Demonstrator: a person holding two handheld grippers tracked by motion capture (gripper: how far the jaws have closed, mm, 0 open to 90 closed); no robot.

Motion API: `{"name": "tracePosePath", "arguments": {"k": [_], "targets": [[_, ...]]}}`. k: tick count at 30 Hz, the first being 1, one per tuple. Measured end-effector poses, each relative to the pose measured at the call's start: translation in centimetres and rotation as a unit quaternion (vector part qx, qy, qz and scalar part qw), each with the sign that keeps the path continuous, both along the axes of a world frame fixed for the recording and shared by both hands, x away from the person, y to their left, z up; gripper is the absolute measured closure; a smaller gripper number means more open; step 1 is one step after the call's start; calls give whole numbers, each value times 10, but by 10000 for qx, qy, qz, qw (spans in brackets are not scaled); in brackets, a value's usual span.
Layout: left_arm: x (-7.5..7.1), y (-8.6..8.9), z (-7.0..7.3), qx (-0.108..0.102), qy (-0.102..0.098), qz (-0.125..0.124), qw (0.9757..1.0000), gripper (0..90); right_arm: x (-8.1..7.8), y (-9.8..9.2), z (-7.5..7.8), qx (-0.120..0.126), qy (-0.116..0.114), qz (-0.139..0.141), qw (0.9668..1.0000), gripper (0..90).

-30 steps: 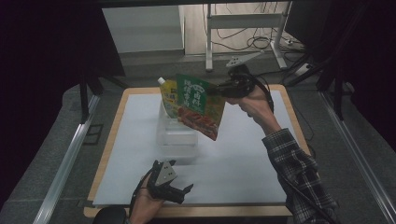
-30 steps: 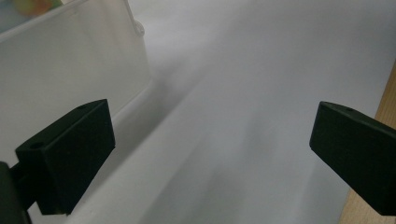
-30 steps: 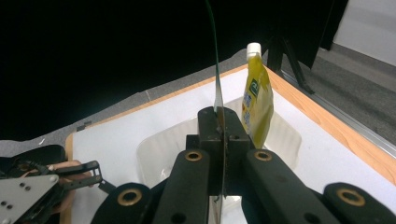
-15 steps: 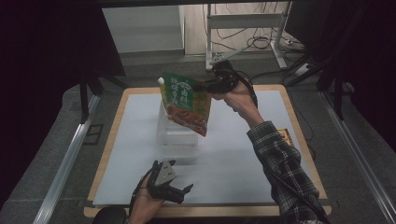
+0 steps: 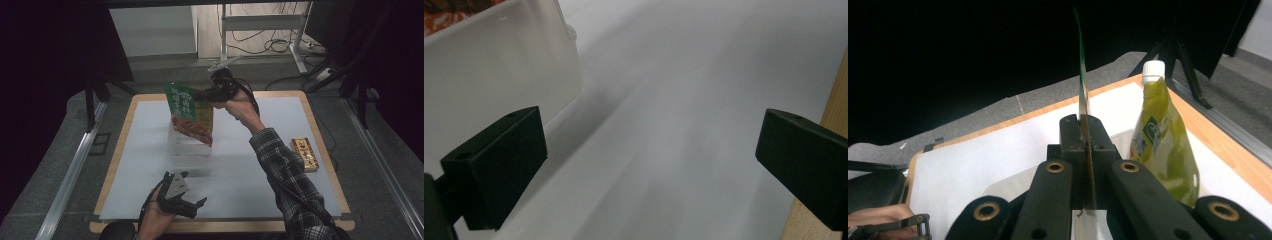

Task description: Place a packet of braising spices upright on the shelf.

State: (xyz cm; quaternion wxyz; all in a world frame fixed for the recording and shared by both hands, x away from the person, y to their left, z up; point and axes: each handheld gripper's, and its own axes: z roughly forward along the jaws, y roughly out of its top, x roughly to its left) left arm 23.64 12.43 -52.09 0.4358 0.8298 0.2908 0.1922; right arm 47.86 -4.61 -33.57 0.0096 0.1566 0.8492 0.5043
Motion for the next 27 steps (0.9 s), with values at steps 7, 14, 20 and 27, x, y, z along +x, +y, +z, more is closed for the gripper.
{"name": "tracePosePath", "arguments": {"k": [7,14,20,27], "targets": [[0,0,0,44,9,-18,10000,0,2,5,-14,-18,97,5,10000,892],[0,0,0,62,39,-26,10000,0,8,5,-33,240,270,-72,9993,892],[0,-1,-1,93,43,-28,9999,0,8,5,-34,187,159,-236,9994,879],[0,-1,-1,97,40,-19,9999,0,3,3,-30,63,17,-335,9994,681]]}}
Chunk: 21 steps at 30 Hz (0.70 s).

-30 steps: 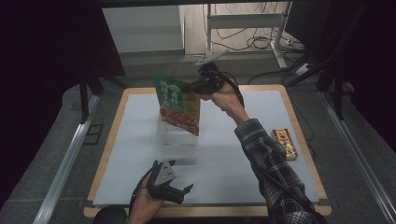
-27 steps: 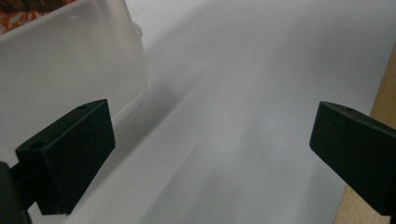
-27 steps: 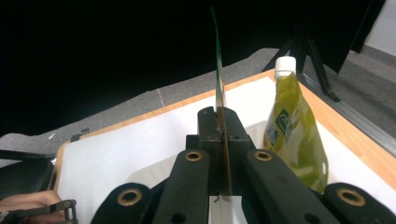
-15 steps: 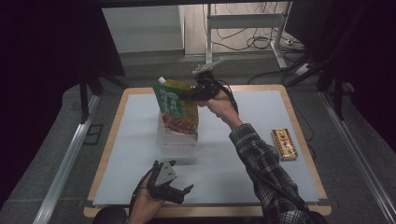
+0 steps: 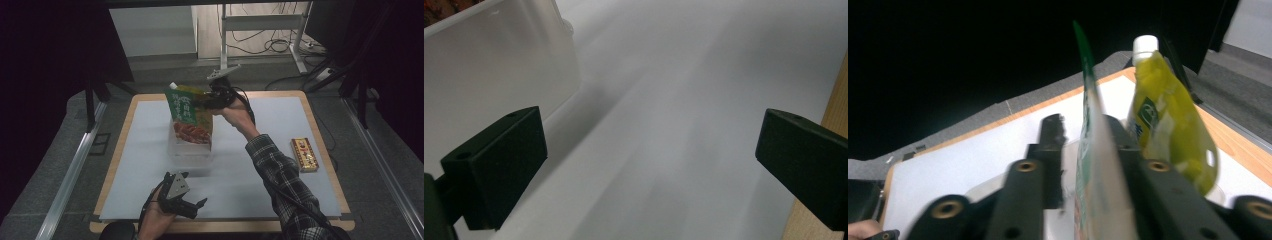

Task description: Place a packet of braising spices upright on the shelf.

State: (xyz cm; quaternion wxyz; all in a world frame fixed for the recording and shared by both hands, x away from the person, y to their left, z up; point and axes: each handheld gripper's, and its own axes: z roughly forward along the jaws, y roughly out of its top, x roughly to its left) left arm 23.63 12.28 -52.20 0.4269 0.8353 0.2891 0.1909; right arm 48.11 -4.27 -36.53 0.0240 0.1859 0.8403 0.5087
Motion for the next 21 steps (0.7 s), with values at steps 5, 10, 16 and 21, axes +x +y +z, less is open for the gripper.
{"name": "tracePosePath", "arguments": {"k": [5,10,16,21], "targets": [[0,-1,0,8,-6,2,10000,0,-3,-6,2,-116,-153,-136,9997,536],[0,-1,0,18,-9,2,10000,0,-7,-12,3,-340,-275,-310,9986,420],[0,-1,0,31,-13,0,10000,0,-10,-21,1,-394,-275,-439,9979,354],[0,-1,-1,39,-15,2,10000,0,-15,-27,0,-471,-340,-481,9972,318]]}}
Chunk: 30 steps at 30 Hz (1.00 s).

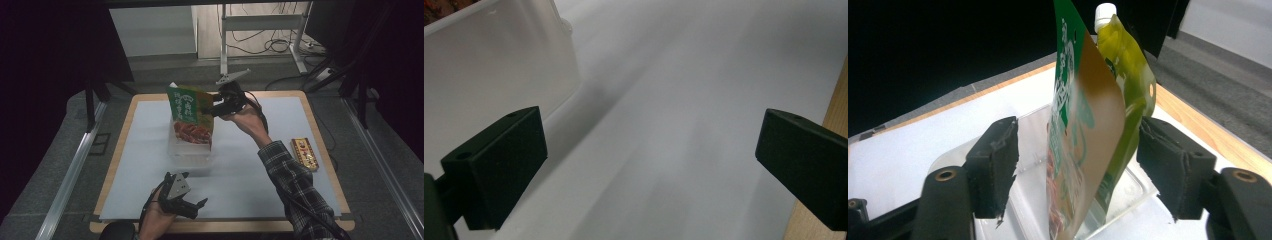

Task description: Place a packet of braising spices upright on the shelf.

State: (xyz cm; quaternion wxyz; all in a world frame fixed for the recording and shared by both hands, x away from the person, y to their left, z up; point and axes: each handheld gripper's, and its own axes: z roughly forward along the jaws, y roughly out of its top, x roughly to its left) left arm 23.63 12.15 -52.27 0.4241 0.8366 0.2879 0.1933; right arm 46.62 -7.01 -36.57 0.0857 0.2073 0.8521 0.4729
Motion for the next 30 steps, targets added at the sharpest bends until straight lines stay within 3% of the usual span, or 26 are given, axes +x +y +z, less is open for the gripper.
{"name": "tracePosePath", "arguments": {"k": [12,25,30], "targets": [[0,0,0,-5,1,-6,10000,0,-11,-14,-4,48,-37,-119,9999,222],[0,0,0,4,-9,15,10000,0,-25,-33,-10,-116,-62,-195,9997,233],[0,-1,0,-3,-31,21,10000,0,-31,-41,-16,-70,-50,-231,9997,226]]}}
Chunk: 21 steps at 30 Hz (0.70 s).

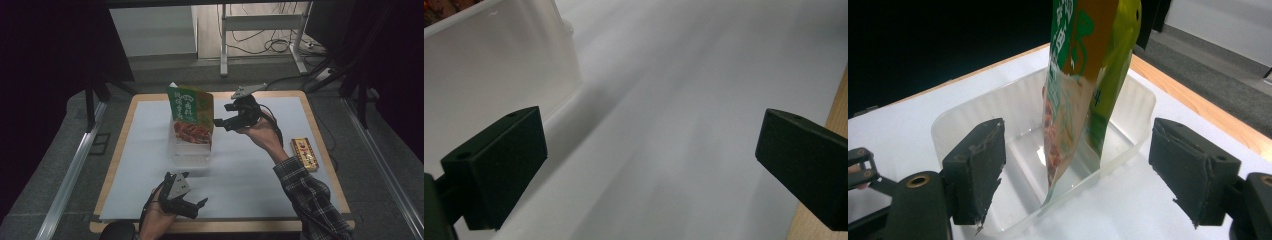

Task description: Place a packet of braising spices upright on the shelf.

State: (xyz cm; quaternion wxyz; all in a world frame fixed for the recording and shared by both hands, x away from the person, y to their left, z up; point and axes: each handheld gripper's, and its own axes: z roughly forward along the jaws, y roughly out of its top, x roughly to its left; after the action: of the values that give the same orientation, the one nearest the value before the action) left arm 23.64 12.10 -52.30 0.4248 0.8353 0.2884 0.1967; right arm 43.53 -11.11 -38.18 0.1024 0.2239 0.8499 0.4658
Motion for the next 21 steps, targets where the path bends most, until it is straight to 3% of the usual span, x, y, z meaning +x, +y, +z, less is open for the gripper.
{"name": "tracePosePath", "arguments": {"k": [13,21], "targets": [[1,1,0,8,-28,22,10000,0,-15,-21,-15,44,12,-146,9999,197],[1,0,-1,17,-26,13,10000,0,-26,-31,-23,8,-12,-217,9998,126]]}}
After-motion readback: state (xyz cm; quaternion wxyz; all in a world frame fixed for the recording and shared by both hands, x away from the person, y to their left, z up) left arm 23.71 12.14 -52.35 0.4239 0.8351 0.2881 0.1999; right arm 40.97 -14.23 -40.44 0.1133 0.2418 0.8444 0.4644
